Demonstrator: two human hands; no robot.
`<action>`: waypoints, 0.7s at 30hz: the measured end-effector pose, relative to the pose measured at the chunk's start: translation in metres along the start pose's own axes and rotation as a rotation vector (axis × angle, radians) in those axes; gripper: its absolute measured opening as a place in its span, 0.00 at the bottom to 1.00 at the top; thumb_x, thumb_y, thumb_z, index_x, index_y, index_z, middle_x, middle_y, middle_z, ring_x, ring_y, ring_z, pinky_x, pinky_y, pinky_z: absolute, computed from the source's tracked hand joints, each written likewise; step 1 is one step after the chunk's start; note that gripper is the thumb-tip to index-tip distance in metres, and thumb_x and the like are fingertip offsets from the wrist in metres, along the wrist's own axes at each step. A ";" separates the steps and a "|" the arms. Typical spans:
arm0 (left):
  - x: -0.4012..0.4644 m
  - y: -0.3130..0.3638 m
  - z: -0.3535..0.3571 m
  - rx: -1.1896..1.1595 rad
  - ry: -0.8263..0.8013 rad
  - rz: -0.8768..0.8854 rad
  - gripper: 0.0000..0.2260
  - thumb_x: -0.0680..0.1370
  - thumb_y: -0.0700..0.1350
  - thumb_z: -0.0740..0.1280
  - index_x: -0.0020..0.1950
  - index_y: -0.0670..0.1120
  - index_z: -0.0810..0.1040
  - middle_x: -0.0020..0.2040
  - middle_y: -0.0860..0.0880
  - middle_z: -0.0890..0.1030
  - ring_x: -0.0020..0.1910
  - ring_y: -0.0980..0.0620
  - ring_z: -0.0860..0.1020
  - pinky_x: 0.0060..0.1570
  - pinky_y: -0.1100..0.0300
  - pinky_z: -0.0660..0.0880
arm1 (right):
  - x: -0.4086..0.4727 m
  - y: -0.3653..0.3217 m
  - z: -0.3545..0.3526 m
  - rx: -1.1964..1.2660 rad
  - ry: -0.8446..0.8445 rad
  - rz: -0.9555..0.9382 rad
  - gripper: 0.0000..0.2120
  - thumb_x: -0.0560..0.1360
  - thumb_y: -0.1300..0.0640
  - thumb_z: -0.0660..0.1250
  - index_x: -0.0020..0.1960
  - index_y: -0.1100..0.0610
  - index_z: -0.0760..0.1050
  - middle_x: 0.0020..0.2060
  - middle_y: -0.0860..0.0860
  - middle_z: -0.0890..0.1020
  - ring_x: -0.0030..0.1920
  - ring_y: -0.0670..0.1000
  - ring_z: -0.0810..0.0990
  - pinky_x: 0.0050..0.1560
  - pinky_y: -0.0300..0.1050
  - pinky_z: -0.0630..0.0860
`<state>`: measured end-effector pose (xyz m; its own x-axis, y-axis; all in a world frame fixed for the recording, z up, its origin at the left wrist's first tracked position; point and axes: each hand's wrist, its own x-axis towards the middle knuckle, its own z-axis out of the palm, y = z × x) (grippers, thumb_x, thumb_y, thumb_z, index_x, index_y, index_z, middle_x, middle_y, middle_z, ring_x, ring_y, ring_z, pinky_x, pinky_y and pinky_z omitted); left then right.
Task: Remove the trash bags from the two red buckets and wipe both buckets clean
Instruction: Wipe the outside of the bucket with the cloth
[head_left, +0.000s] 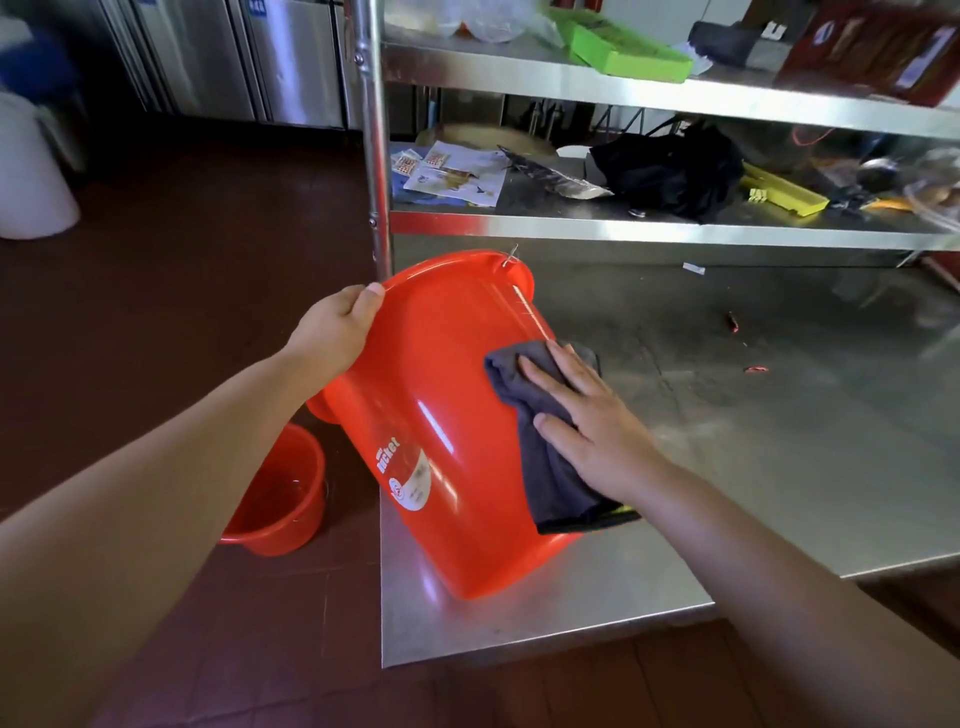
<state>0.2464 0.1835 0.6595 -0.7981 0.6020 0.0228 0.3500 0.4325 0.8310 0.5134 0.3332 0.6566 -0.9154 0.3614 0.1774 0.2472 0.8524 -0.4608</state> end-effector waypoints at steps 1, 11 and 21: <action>-0.002 0.000 0.001 -0.019 0.005 0.000 0.23 0.80 0.60 0.52 0.66 0.48 0.74 0.59 0.48 0.77 0.63 0.46 0.73 0.57 0.57 0.66 | -0.009 -0.002 0.001 -0.011 0.007 0.010 0.27 0.75 0.47 0.57 0.72 0.40 0.54 0.77 0.48 0.53 0.76 0.47 0.49 0.75 0.47 0.50; -0.021 0.012 0.018 0.057 0.050 0.092 0.22 0.81 0.58 0.52 0.64 0.46 0.76 0.59 0.44 0.79 0.61 0.44 0.75 0.54 0.58 0.67 | -0.028 -0.032 0.002 -0.422 -0.075 -0.162 0.28 0.76 0.41 0.49 0.75 0.40 0.52 0.77 0.54 0.47 0.77 0.55 0.42 0.75 0.54 0.43; -0.032 0.016 0.022 0.178 0.169 0.052 0.20 0.79 0.60 0.53 0.48 0.51 0.80 0.47 0.47 0.82 0.52 0.44 0.78 0.46 0.56 0.70 | 0.033 -0.066 0.020 -0.524 -0.072 -0.345 0.28 0.76 0.42 0.55 0.75 0.41 0.56 0.77 0.52 0.50 0.77 0.55 0.44 0.74 0.60 0.41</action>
<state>0.2881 0.1861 0.6599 -0.8422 0.5122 0.1685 0.4618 0.5238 0.7158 0.4607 0.2811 0.6750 -0.9848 0.0216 0.1721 0.0398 0.9938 0.1033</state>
